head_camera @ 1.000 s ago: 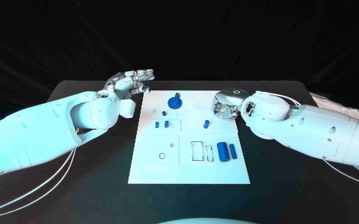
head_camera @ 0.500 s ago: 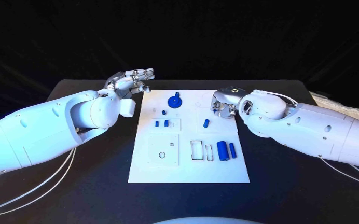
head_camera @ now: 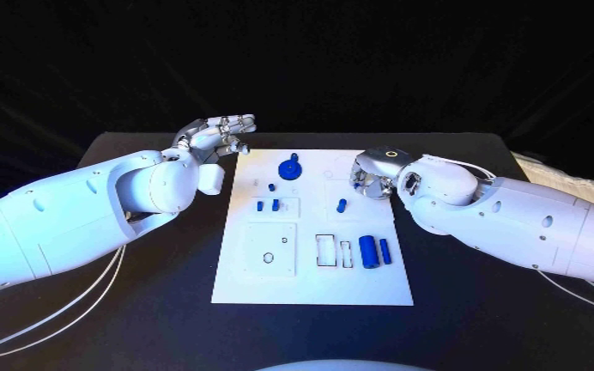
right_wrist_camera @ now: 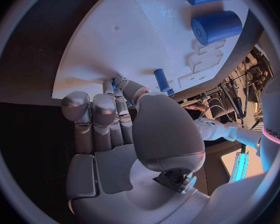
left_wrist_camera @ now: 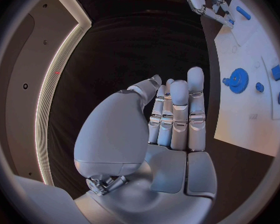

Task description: Assemble the parts on the task board

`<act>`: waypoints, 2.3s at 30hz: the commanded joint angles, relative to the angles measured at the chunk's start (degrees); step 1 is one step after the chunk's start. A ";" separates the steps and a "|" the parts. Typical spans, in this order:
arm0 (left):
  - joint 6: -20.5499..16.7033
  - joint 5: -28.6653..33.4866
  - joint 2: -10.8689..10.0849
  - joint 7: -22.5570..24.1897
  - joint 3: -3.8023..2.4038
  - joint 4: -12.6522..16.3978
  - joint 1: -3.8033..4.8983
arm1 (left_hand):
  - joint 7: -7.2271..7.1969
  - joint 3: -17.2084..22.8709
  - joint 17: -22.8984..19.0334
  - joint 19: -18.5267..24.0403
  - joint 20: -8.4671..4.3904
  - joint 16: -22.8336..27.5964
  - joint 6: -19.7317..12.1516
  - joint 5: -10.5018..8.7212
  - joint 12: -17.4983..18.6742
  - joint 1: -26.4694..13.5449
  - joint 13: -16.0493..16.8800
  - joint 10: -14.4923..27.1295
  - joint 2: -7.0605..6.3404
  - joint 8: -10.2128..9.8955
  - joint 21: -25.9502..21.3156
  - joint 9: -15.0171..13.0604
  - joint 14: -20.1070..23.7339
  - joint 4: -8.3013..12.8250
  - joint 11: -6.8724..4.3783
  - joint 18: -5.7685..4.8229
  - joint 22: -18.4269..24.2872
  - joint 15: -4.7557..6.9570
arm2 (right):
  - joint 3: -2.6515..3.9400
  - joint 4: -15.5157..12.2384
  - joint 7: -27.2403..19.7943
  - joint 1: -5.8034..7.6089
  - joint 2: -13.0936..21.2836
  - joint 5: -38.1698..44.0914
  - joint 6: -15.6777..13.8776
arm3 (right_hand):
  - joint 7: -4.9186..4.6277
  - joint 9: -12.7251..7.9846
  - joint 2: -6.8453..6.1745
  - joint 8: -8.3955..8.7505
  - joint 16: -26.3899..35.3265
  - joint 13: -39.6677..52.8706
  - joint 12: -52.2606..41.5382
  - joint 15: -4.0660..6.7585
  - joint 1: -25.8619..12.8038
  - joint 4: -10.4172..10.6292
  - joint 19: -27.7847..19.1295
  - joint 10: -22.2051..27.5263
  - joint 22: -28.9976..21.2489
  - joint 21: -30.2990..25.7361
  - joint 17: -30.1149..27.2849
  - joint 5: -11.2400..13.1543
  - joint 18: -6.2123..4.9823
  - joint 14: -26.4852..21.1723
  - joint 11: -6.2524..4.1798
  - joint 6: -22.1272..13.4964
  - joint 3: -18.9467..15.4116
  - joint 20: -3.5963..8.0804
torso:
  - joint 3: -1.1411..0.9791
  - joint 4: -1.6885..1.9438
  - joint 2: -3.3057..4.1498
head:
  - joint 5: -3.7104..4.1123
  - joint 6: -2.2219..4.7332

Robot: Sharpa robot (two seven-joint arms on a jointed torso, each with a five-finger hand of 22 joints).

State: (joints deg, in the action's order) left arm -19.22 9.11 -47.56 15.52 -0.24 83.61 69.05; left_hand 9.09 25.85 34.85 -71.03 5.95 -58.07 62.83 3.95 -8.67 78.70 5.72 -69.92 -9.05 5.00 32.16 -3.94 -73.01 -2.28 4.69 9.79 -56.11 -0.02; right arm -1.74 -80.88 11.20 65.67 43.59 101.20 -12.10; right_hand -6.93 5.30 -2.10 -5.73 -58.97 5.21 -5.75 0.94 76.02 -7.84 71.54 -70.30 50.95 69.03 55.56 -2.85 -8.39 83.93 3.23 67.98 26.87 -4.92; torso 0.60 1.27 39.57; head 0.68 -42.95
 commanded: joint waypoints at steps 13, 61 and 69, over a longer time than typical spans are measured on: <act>1.37 -0.31 0.11 0.11 0.00 -0.21 -0.04 | 0.05 -0.29 -0.20 0.42 -0.11 0.26 -0.24 0.06 -0.32 -0.16 0.12 0.28 0.35 0.05 -0.35 0.05 0.47 0.13 0.02 0.67 0.21 0.00 | 0.98 -4.95 -0.40 0.69 3.33 -6.13 -6.30 | 0.00 0.12 0.36 -0.07 -0.56 -0.04 -0.25 0.54 0.14 -0.44 0.61 -0.56 0.40 0.43 0.38 -0.07 1.02 1.84 -0.02 0.26 0.18 0.16 | -0.04 -0.05 0.01 | 0.02 0.20; 1.89 -0.31 0.74 -0.27 0.03 1.93 -0.20 | 0.08 -0.44 -0.35 0.40 -0.09 0.32 -0.28 0.04 -0.39 -0.21 0.15 0.35 0.34 0.06 -0.48 0.05 0.51 0.15 0.05 0.66 0.32 -0.03 | 0.00 -10.80 -2.55 -6.36 -8.18 -2.15 0.76 | -0.23 0.12 0.75 0.15 -1.70 -0.31 0.15 0.49 0.37 -0.60 0.93 -0.43 1.12 1.05 1.25 -0.15 1.13 2.01 0.14 -0.04 0.61 0.36 | 0.01 -0.04 0.09 | -4.22 -1.96; 1.92 -0.31 0.72 -0.35 0.04 1.88 -0.20 | 0.08 -0.45 -0.36 0.40 -0.09 0.33 -0.28 0.04 -0.40 -0.22 0.15 0.36 0.34 0.06 -0.49 0.05 0.51 0.15 0.05 0.66 0.33 -0.03 | -0.02 -10.65 -2.12 -6.40 -8.40 -1.48 1.95 | -0.27 0.11 0.77 0.20 -1.89 -0.36 0.24 0.46 0.30 -0.58 0.99 -0.37 1.27 1.16 1.40 -0.15 1.16 2.02 0.19 -0.12 0.63 0.36 | 0.03 -0.08 0.06 | -4.26 -2.16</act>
State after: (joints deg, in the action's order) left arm -18.38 9.04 -46.94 15.04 -0.17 85.38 68.83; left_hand 9.08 25.70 34.53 -71.04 5.95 -58.09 62.84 3.95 -8.88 78.70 5.79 -69.93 -9.05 5.00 31.95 -3.94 -73.02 -2.12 4.69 9.78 -55.83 -0.02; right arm -1.69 -91.54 8.50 59.40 35.32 98.11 -12.12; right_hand -6.95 5.37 -1.75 -5.40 -60.63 4.86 -5.47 1.14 76.41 -8.47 72.14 -70.28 52.16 70.03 56.90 -2.62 -8.40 84.13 3.27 67.78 27.19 -4.73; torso 0.59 1.21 39.66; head -3.57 -45.05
